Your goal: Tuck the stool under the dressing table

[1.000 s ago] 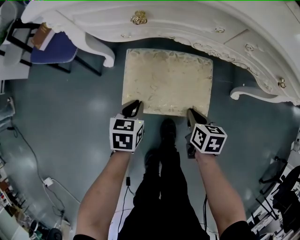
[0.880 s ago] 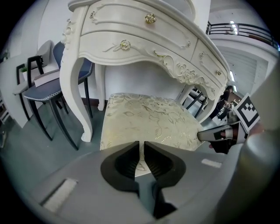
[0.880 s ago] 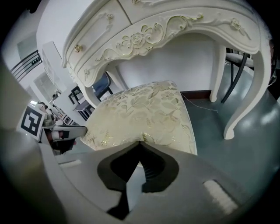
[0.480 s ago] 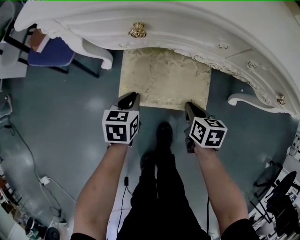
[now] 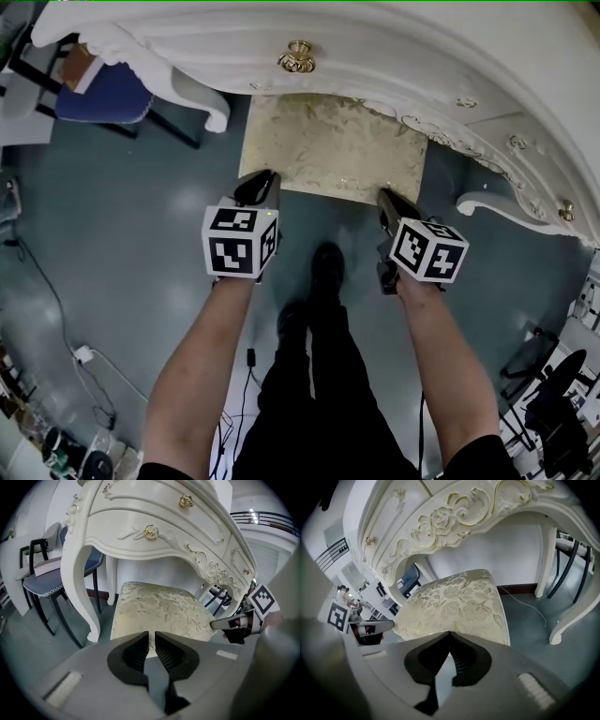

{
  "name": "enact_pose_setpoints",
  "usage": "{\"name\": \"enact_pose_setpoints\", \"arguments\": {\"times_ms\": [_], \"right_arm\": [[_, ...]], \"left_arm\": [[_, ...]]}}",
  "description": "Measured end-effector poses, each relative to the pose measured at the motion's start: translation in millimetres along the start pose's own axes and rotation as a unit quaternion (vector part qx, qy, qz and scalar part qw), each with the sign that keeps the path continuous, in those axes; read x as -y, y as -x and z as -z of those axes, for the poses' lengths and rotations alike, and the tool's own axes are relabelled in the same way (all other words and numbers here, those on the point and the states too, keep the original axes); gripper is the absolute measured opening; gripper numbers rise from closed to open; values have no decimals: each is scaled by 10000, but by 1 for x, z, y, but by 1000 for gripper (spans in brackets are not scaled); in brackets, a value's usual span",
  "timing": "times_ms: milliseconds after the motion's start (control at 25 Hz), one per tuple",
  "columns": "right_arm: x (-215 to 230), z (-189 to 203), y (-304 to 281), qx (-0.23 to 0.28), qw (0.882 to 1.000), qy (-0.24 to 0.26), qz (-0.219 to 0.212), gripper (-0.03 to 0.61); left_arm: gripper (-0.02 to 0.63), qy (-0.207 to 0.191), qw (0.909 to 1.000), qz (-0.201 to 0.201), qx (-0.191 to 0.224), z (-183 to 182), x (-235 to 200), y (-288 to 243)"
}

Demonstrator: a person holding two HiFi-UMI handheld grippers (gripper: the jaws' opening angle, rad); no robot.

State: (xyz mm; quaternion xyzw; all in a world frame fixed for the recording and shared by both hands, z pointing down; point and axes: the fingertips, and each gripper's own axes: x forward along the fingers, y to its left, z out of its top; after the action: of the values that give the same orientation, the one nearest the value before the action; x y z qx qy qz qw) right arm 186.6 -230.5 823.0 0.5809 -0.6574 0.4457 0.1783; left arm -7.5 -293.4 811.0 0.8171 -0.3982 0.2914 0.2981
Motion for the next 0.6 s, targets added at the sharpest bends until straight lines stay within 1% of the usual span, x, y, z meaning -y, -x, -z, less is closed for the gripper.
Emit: {"name": "enact_pose_setpoints", "arguments": {"times_ms": [40,120,200,320,440,600], "right_arm": [[2,3,5,-16,10000,37,17,3],[10,14,15,-117,9996,183,184,3],[21,28,16,-266,9987,318,284,7],[32,36,11,-327,9981,437,276,17],[33,29,5,-158,9986,372,348,12],[36,11,-5,181,9990,264,327,9]], "left_arm": [[64,13,10000,-19,-51,7,0,2],[72,9,9999,-56,-91,18,-2,4],[69,-65,9999,-87,-73,19,-4,2],[71,-187,9997,-30,-143,19,-2,-3],[71,-280,9996,66,-19,15,-3,-6],[71,-246,9993,13,292,0,-8,-16]]}}
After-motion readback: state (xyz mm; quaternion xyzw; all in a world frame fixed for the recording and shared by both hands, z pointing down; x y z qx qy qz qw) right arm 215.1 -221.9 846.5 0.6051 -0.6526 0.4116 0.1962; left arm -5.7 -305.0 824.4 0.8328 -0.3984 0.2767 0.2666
